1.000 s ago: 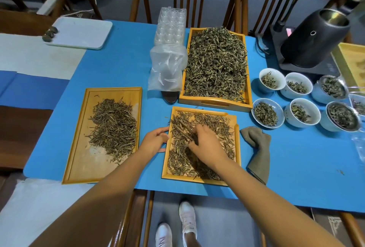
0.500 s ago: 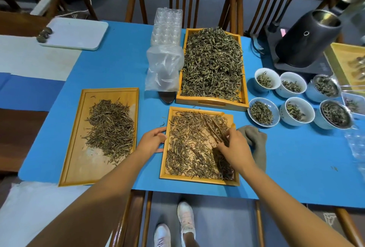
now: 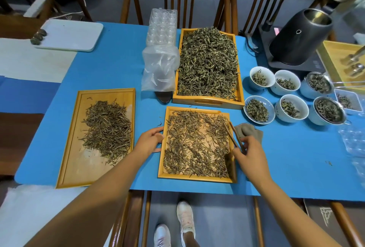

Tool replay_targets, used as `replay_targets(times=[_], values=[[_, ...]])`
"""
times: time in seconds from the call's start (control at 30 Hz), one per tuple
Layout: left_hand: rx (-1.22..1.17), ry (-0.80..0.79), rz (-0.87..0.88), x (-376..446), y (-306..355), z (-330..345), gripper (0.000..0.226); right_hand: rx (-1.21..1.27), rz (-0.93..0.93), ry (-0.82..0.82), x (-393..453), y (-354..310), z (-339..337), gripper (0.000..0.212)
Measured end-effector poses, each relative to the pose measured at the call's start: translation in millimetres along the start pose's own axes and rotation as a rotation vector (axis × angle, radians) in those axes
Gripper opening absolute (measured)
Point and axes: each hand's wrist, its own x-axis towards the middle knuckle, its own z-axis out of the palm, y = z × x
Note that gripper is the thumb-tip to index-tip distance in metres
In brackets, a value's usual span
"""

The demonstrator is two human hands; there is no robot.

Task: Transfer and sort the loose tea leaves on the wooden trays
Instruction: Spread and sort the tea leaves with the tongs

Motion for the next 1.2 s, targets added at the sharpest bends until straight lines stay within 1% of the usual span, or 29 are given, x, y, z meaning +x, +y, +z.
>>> replay_targets(times=[0.07, 0.17, 0.37, 0.47, 0.57, 0.73, 0.9, 1.2], values=[[0.0, 0.001, -0.001, 0.1, -0.1, -0.2, 0.041, 0.001, 0.024, 0.013, -2.6, 5.6, -4.6, 0.029], [0.0, 0.008, -0.001, 0.7, -0.3, 0.0, 0.041, -0.013, 0.031, -0.02, -6.1, 11.1, -4.8, 0.03], [0.014, 0.014, 0.002, 0.2, -0.1, 0.0, 0.041, -0.03, 0.005, -0.092, -7.0, 9.0, 8.5, 0.018], [0.018, 0.008, 0.001, -0.9, 0.6, 0.7, 0.041, -0.042, -0.014, -0.114, -8.0, 6.6, 12.3, 0.018], [0.036, 0.01, 0.005, -1.7, 1.4, 1.1, 0.041, -0.013, -0.016, -0.085, -10.2, 6.1, 9.3, 0.018], [0.076, 0.04, 0.037, -3.4, 2.9, 4.3, 0.041, 0.033, 0.018, -0.004, -14.2, 12.7, 1.9, 0.026], [0.149, 0.077, 0.071, -5.4, 3.6, 8.2, 0.041, 0.089, 0.108, 0.033, -13.0, 16.4, 4.5, 0.03], [0.138, 0.063, 0.077, -12.0, 2.5, 5.6, 0.042, -0.062, 0.172, 0.066, -3.1, 13.6, 14.7, 0.023]])
